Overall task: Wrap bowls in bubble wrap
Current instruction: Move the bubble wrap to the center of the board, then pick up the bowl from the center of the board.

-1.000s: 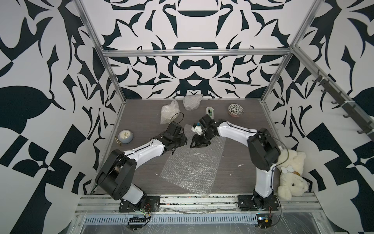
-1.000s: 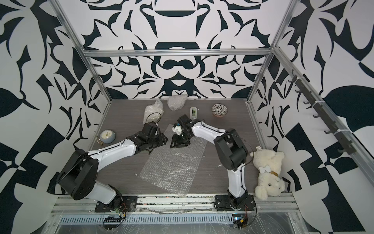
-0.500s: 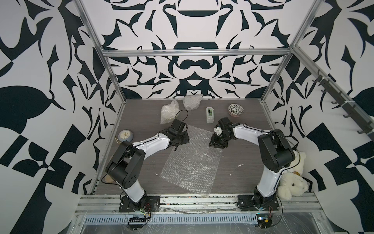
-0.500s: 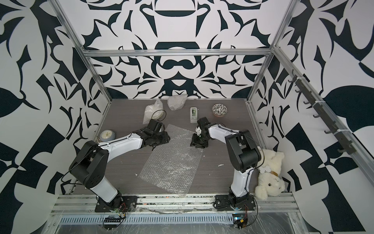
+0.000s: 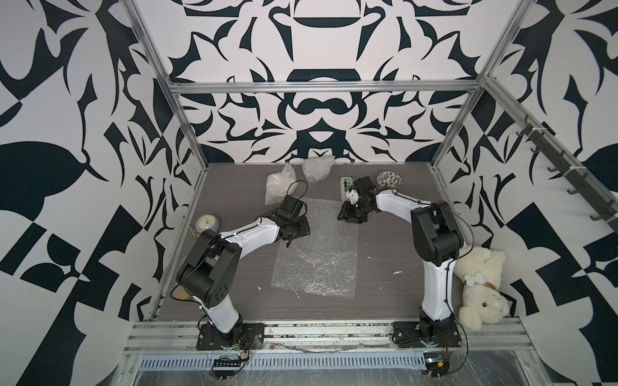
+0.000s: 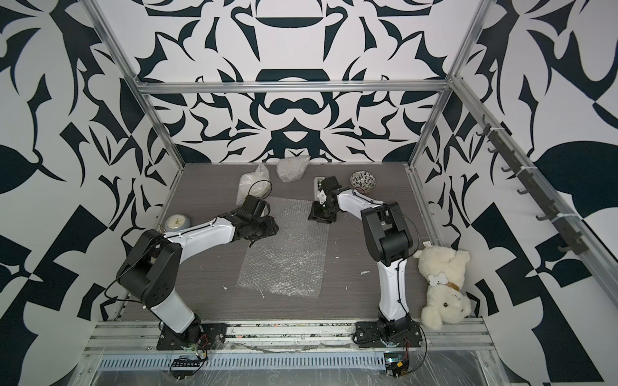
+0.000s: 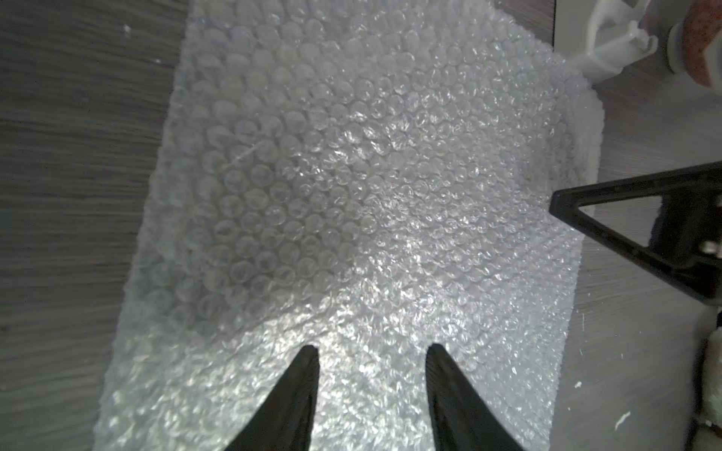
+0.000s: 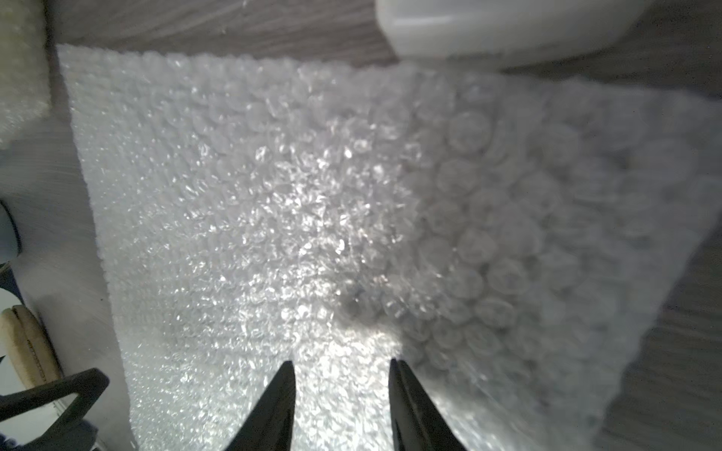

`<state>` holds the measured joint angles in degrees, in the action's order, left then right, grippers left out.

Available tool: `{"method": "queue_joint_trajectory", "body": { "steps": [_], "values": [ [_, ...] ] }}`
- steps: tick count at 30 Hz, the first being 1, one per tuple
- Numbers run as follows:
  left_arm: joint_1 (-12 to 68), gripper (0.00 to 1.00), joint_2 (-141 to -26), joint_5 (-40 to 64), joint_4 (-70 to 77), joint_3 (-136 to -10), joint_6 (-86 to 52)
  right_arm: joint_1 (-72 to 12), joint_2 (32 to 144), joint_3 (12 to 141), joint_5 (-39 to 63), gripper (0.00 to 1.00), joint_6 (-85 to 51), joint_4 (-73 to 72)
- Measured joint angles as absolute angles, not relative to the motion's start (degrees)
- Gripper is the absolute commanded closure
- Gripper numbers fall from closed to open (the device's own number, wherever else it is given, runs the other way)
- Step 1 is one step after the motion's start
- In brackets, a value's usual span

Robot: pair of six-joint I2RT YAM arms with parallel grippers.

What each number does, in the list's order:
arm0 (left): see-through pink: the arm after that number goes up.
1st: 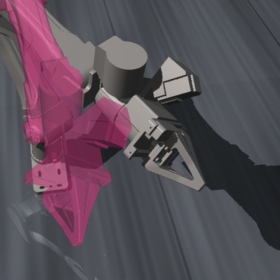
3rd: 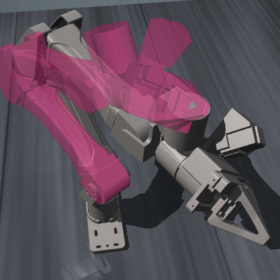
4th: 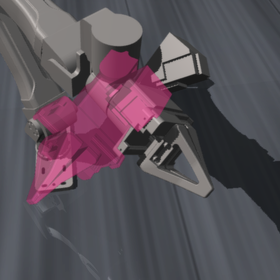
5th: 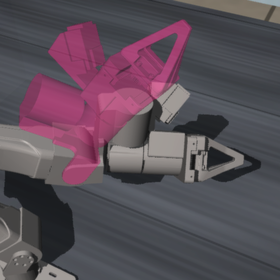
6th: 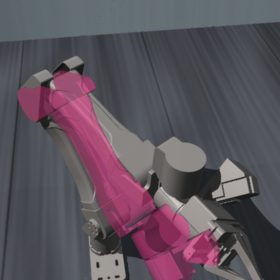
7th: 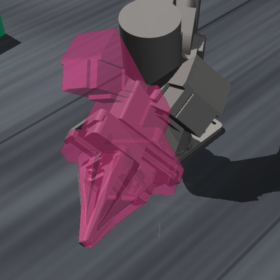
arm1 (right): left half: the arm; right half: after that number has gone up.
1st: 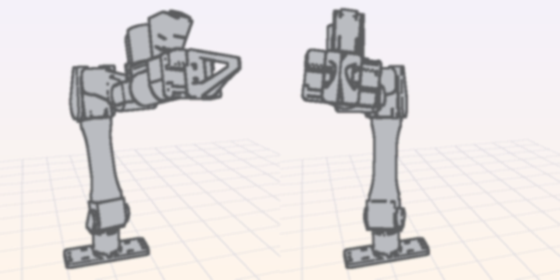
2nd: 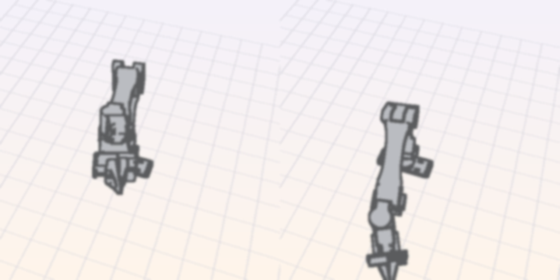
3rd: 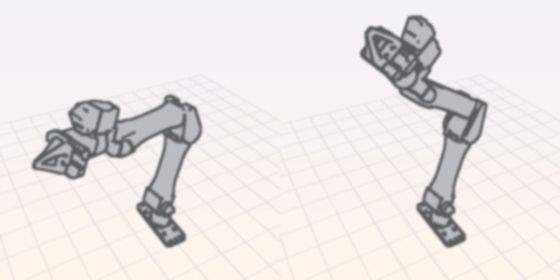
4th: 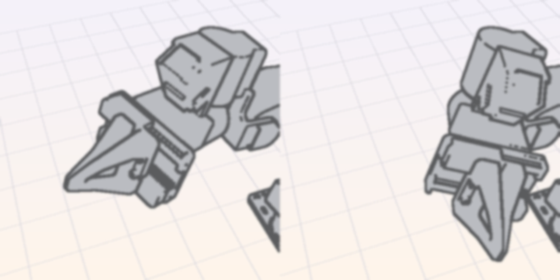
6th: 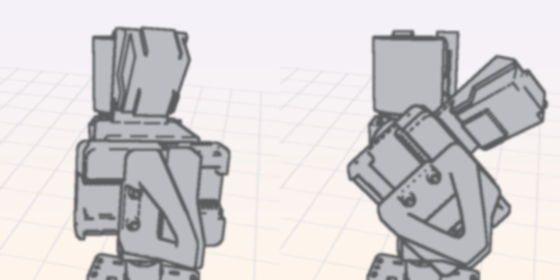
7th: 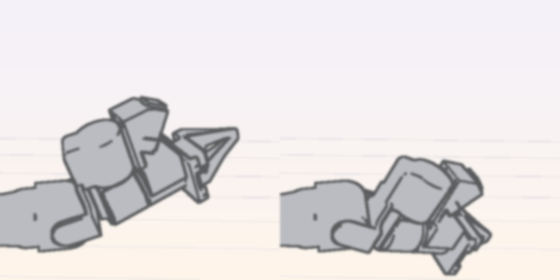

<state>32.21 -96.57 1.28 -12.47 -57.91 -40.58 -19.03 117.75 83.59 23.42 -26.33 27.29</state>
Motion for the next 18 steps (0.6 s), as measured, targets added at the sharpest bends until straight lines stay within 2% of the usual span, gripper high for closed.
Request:
{"method": "queue_joint_trajectory", "body": {
  "steps": [4,9,13,18],
  "values": [
    [31.6,0.51,-96.6,1.3,-12.5,-57.9,-40.5,-14.0,113.6,83.6,24.3,0.55,-26.0,27.9],
    [30.9,0.51,-96.6,1.4,-12.4,-58.3,-40.3,-3.1,109.1,83.7,22.9,0.54,-26.7,26.5],
    [30.3,0.51,-96.6,1.4,-12.5,-58.3,-40.1,4.1,110.2,85.4,19.6,0.54,-27.1,26.2],
    [29.9,0.5,-96.6,1.4,-12.5,-58.3,-40.1,7.9,114.8,89.2,16.7,0.54,-27.1,26.3]
  ]
}}
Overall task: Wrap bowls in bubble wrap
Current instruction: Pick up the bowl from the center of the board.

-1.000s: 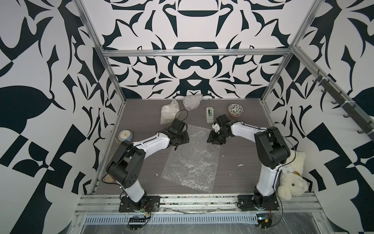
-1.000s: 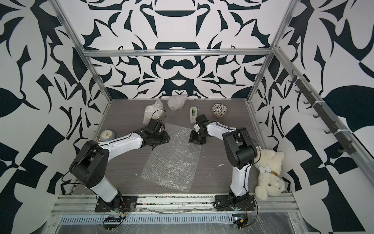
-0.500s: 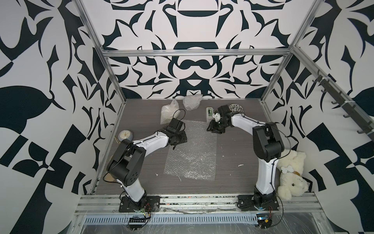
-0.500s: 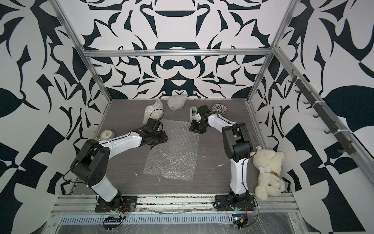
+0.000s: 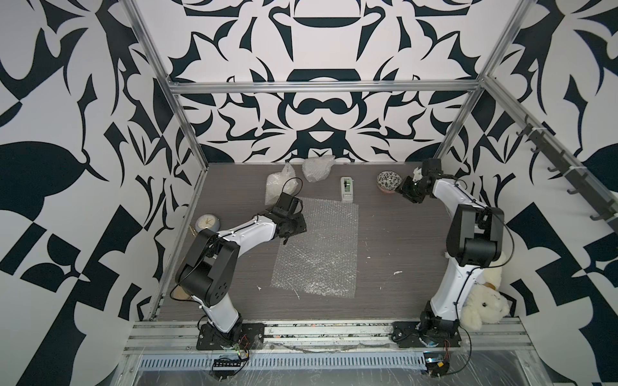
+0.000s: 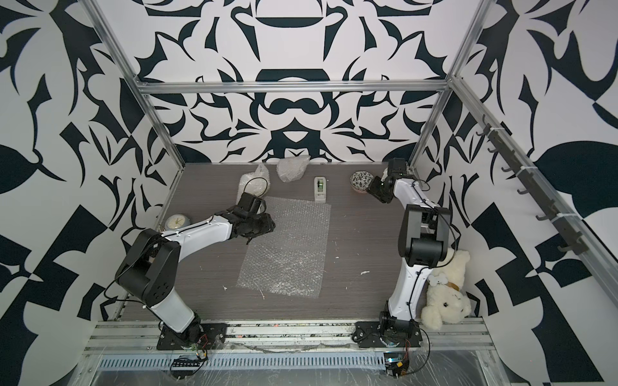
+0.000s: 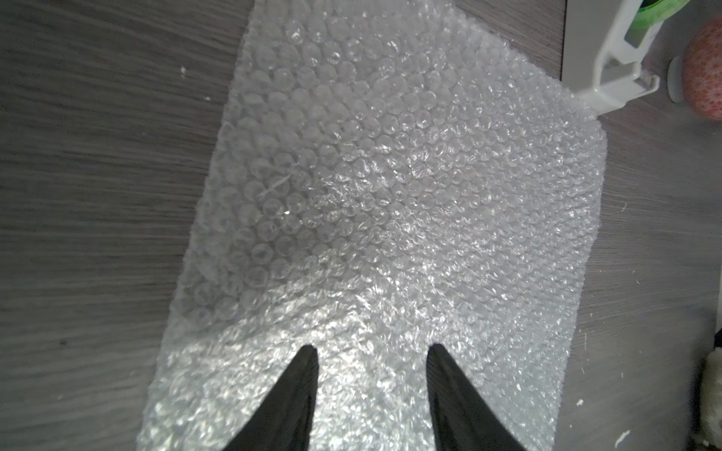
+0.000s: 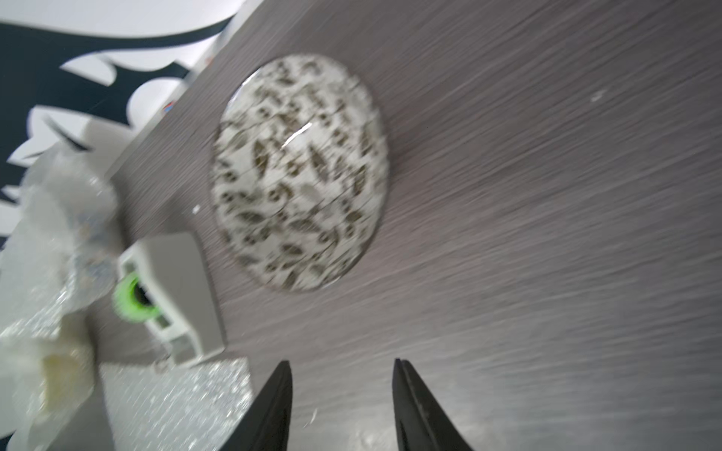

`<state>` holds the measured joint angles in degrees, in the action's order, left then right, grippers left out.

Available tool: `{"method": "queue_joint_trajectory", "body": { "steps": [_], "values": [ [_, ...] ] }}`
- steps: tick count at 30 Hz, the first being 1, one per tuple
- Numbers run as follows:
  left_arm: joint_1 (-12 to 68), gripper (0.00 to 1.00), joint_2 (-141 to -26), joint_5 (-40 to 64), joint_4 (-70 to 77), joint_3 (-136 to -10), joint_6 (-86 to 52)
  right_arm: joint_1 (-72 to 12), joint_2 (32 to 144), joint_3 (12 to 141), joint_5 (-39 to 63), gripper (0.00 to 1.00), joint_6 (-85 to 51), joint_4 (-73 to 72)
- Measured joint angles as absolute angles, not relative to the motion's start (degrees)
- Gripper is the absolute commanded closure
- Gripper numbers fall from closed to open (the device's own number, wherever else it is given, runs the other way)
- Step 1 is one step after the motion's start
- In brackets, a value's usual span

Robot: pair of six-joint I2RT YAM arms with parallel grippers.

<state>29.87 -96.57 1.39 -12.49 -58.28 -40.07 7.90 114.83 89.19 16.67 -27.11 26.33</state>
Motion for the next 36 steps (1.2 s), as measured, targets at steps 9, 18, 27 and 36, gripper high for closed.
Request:
{"method": "queue_joint_trajectory", "body": {
  "steps": [9,18,27,36],
  "values": [
    [29.0,0.5,-96.6,1.4,-12.5,-58.3,-40.0,10.8,123.7,98.3,16.0,0.54,-27.3,27.6],
    [28.8,0.5,-96.6,1.5,-12.5,-58.0,-40.1,10.9,130.5,106.8,18.5,0.6,-28.6,28.6],
    [28.2,0.5,-96.1,1.5,-12.7,-56.1,-40.1,10.8,134.8,109.5,21.3,0.95,-29.7,29.4],
    [27.5,0.5,-93.6,1.0,-13.2,-53.3,-40.1,10.3,131.8,108.0,22.4,1.0,-29.5,31.1]
  ]
}}
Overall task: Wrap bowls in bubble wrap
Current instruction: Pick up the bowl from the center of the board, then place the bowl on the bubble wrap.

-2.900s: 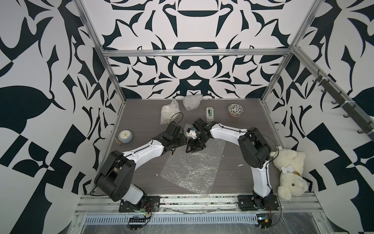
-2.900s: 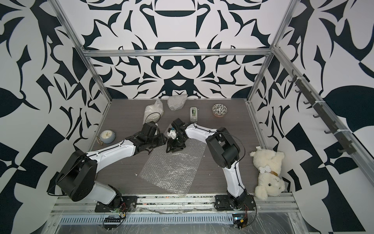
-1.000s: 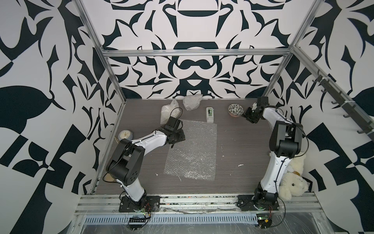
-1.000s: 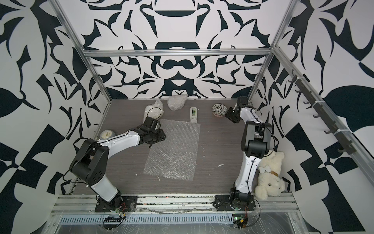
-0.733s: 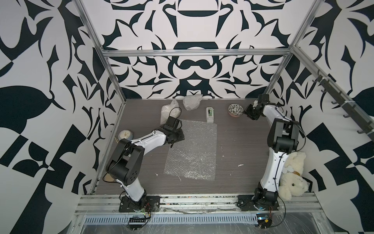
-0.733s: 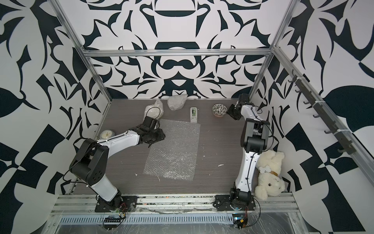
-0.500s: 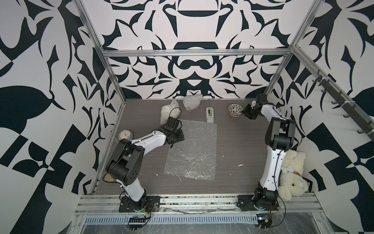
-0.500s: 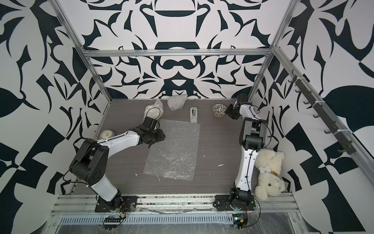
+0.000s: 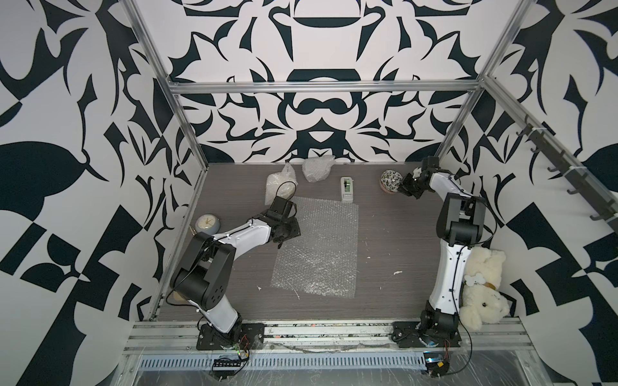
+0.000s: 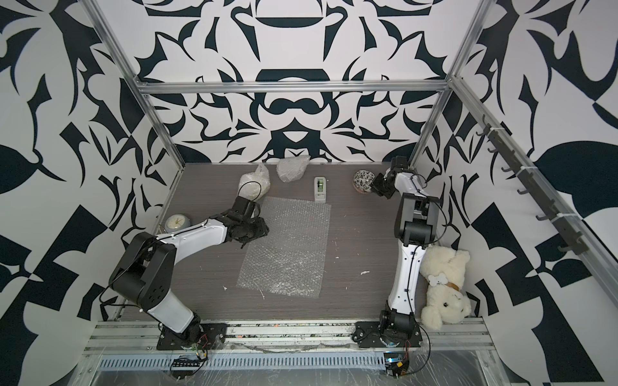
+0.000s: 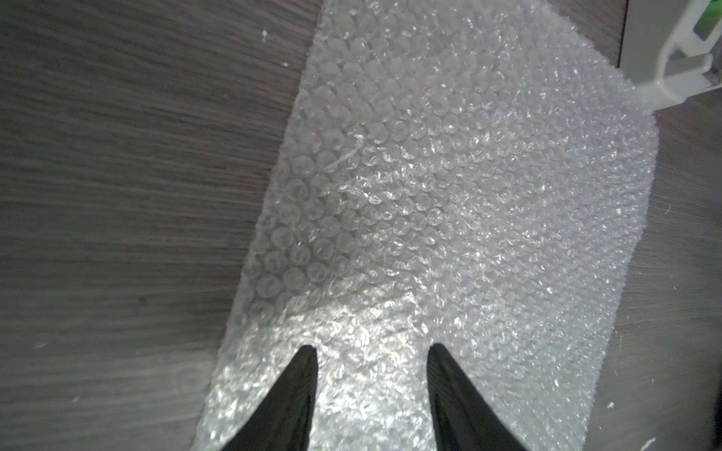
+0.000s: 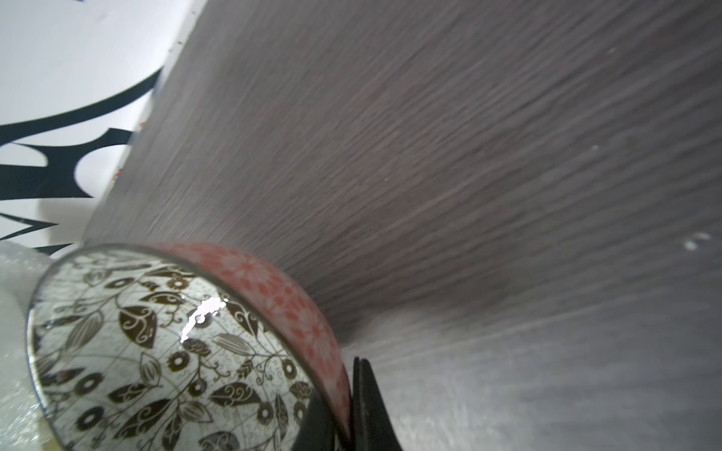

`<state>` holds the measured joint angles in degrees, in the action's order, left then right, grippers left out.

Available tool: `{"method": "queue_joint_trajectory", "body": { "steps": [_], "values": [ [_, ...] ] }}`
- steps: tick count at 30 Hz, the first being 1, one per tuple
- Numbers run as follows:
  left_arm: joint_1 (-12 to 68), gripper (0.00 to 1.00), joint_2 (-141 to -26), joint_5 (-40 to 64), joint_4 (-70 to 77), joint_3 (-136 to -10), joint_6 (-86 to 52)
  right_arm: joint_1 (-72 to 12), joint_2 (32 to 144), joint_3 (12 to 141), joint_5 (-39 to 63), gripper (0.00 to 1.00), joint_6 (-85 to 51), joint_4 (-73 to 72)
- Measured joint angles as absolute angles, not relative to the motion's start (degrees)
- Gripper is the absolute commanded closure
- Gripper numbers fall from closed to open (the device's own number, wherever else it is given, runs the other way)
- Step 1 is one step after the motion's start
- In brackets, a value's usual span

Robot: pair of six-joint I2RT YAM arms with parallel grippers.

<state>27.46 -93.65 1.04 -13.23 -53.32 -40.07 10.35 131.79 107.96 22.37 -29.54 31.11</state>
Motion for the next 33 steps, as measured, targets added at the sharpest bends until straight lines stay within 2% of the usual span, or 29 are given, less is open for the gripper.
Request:
{"method": "queue_joint_trajectory", "body": {
  "steps": [7,13,19,33],
  "values": [
    [24.8,0.5,-93.1,1.4,-13.0,-50.6,-40.2,4.9,119.5,103.5,25.3,1.0,-25.2,36.6],
    [24.1,0.5,-93.1,1.7,-12.9,-50.3,-40.2,-10.9,110.5,96.5,26.1,1.0,-21.8,39.0],
    [24.0,0.5,-93.1,2.5,-12.8,-50.3,-40.1,-25.0,112.5,91.6,28.4,1.0,-20.7,40.0],
    [24.0,0.51,-93.1,3.1,-12.2,-50.1,-40.0,-28.0,121.6,94.1,24.2,1.0,-19.4,43.7]
  ]
}}
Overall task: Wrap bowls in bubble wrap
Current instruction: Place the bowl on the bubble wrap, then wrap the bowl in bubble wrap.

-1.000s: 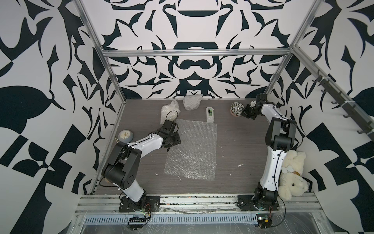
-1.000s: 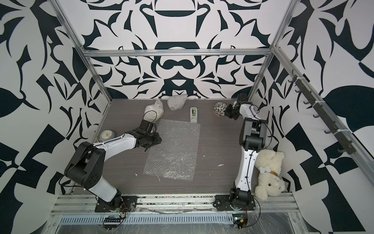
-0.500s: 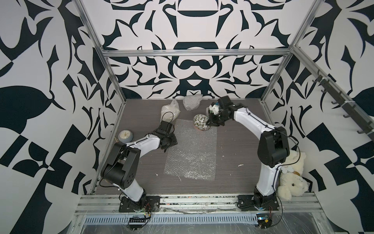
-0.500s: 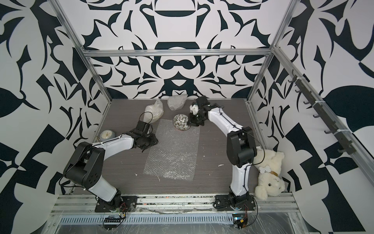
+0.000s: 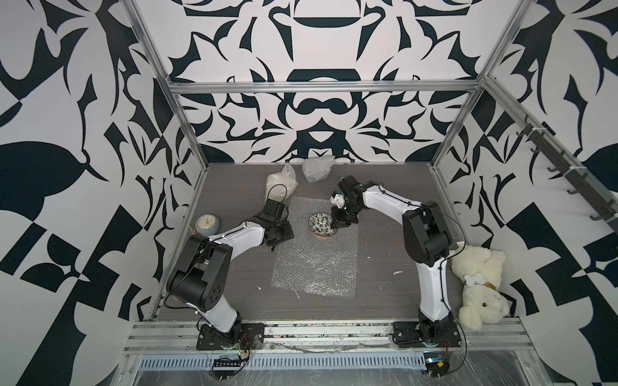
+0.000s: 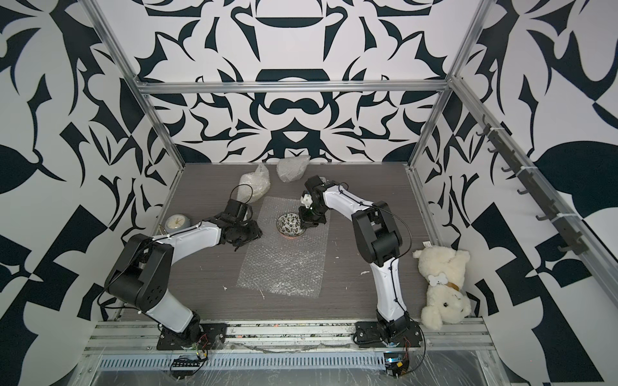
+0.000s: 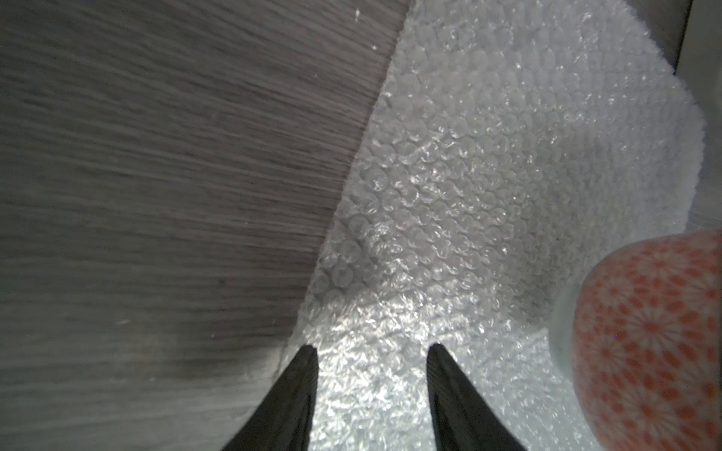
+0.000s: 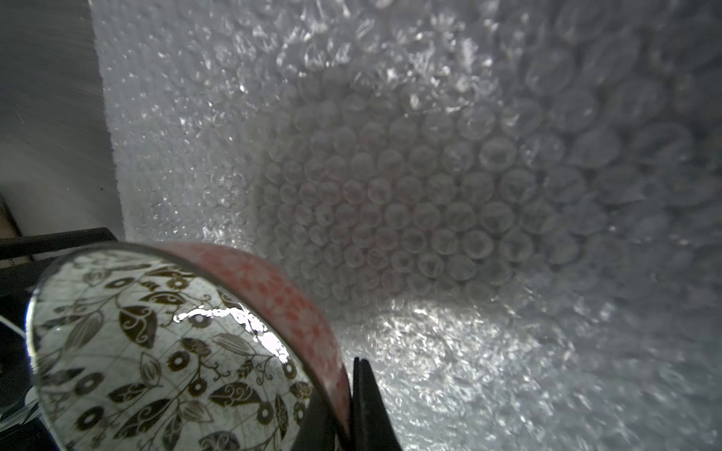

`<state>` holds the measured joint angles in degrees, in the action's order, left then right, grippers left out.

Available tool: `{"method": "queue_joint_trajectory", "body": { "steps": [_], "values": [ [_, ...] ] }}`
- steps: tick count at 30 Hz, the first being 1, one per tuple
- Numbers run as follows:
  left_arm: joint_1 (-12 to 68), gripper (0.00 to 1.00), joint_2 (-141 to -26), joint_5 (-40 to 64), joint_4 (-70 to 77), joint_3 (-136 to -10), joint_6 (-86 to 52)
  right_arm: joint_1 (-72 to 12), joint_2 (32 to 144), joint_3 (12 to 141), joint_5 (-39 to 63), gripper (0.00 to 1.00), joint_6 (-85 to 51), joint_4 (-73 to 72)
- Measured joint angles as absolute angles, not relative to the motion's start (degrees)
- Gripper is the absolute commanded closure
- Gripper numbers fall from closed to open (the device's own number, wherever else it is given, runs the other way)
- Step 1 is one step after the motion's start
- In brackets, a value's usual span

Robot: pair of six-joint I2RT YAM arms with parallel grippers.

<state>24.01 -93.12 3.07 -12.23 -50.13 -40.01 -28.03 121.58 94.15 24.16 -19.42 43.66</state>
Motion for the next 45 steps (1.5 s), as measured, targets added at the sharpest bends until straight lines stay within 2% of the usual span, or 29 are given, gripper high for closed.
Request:
{"method": "queue_joint_trajectory", "body": {
  "steps": [13,18,20,23,29,32,36,40,45],
  "values": [
    [24.0,0.5,-92.0,3.9,-11.2,-49.3,-40.0,-31.2,121.6,94.7,20.5,1.0,-18.7,46.3],
    [24.0,0.5,-90.2,3.9,-10.6,-49.1,-40.0,-31.2,121.6,94.7,19.8,0.77,-18.4,46.5],
    [24.0,0.5,-89.8,3.9,-10.4,-49.1,-40.0,-31.2,121.5,94.7,19.9,0.72,-18.4,46.4],
    [24.0,0.5,-89.1,4.1,-10.2,-49.1,-40.0,-31.2,121.4,94.7,19.9,0.67,-18.2,46.2],
    [24.4,0.51,-88.2,5.4,-8.5,-48.8,-40.1,-30.3,118.1,94.4,20.3,0.66,-18.1,45.1],
    [25.2,0.51,-88.2,6.5,-7.5,-48.4,-40.1,-27.3,114.3,92.8,20.8,0.65,-18.9,42.8],
    [26.8,0.51,-89.3,8.4,-5.6,-48.4,-40.1,-18.3,111.4,89.5,21.4,0.63,-21.3,37.4],
    [28.6,0.51,-91.4,9.5,-4.8,-48.5,-40.1,-10.2,113.9,88.2,21.3,0.61,-23.4,33.0],
    [30.1,0.51,-93.1,10.1,-4.2,-48.6,-40.5,-8.4,119.2,88.3,22.0,0.57,-24.6,30.0]
  ]
}}
